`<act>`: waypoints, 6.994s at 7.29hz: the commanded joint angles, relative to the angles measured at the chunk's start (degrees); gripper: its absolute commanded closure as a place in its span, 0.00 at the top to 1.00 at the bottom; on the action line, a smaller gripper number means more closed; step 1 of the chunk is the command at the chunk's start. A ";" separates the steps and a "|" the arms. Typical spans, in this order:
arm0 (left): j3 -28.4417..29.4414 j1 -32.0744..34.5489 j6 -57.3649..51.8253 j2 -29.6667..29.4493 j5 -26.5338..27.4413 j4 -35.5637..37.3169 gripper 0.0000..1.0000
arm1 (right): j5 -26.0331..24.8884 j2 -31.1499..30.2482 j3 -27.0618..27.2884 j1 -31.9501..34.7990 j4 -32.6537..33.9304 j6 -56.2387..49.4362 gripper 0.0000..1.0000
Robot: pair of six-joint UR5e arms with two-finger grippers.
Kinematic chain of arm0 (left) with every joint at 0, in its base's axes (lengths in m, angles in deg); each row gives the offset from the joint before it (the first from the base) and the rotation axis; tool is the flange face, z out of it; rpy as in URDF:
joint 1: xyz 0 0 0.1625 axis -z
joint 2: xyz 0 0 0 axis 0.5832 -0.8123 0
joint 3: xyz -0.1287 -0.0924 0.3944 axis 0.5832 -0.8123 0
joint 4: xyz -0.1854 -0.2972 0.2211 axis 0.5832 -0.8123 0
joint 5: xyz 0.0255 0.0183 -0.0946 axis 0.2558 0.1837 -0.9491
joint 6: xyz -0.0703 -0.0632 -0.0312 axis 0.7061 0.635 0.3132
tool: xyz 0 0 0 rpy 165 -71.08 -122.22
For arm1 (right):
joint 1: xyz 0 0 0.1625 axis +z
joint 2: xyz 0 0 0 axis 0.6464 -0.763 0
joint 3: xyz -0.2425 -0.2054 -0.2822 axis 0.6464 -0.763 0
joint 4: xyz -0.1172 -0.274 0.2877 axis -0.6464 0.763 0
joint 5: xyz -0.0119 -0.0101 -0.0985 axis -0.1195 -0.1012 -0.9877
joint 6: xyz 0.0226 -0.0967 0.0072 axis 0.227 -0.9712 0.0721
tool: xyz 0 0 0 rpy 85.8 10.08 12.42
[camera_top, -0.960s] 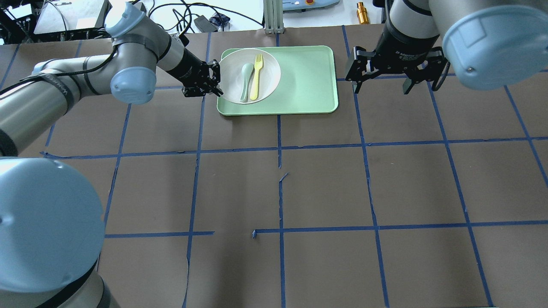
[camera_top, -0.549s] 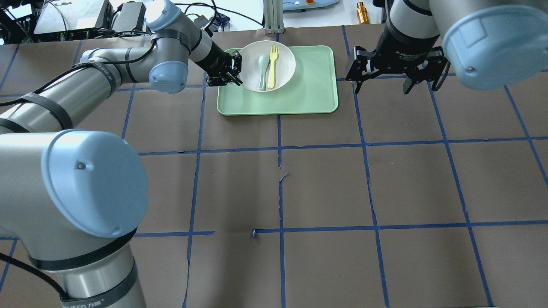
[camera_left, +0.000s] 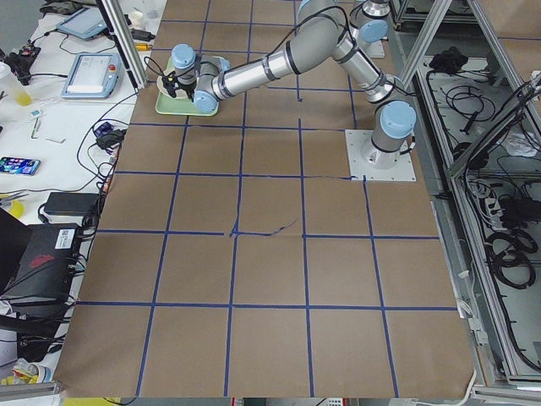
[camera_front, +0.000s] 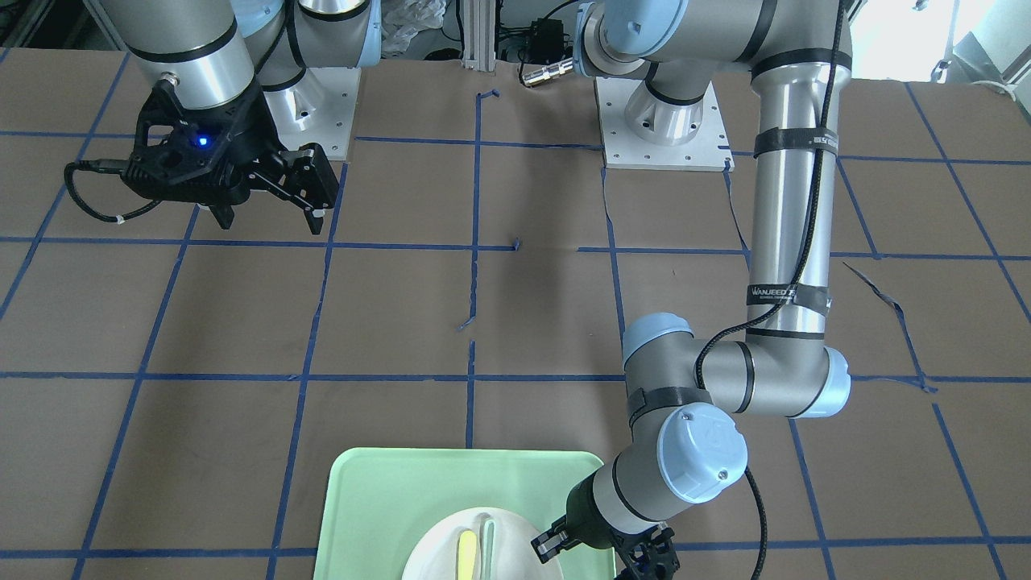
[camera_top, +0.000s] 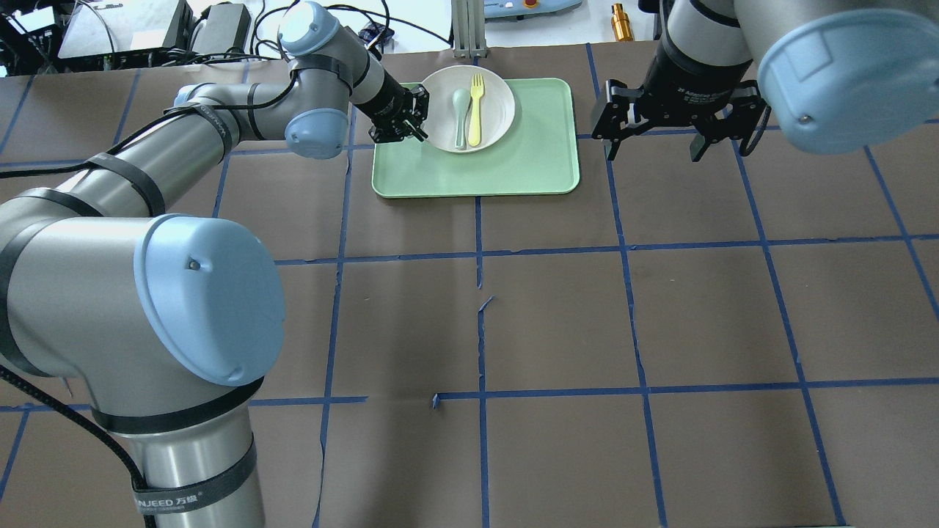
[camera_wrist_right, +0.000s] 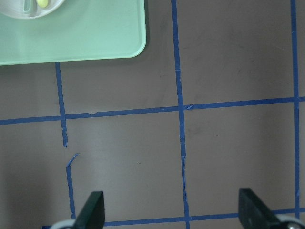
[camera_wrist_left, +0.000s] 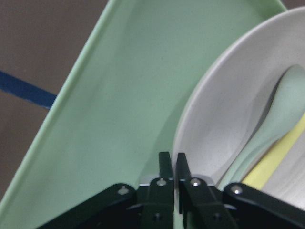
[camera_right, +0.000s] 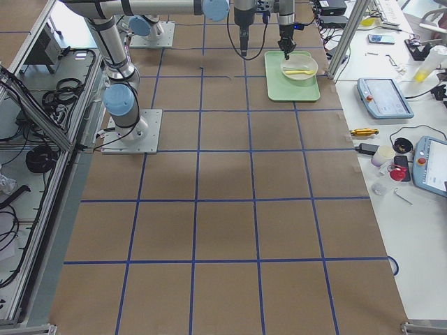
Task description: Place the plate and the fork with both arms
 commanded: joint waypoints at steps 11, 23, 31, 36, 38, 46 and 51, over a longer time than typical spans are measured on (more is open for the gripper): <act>-31.08 -5.96 -28.57 30.96 14.01 -0.49 1.00 | -0.09 0.09 0.00 0.00 0.35 -0.09 1.00; -22.24 -4.74 -32.01 47.97 16.92 -32.39 1.00 | -4.40 5.85 -2.18 1.83 4.56 -2.28 1.00; -24.53 -4.74 -31.84 48.05 17.01 -32.30 1.00 | 1.23 46.57 -35.42 9.57 14.29 13.00 0.83; -24.62 -4.82 -32.27 47.53 17.01 -32.30 1.00 | 4.82 48.95 -35.16 9.67 20.37 14.24 0.60; -25.14 -4.91 -32.27 47.44 16.92 -32.22 1.00 | 4.49 50.45 -35.16 9.67 22.76 15.03 0.54; -25.14 -5.09 -32.27 47.00 16.92 -32.13 1.00 | 4.22 52.65 -35.16 9.76 26.54 14.68 0.45; -25.14 -5.09 -32.28 46.83 17.01 -31.95 1.00 | 3.96 53.62 -35.33 10.55 27.16 13.19 0.44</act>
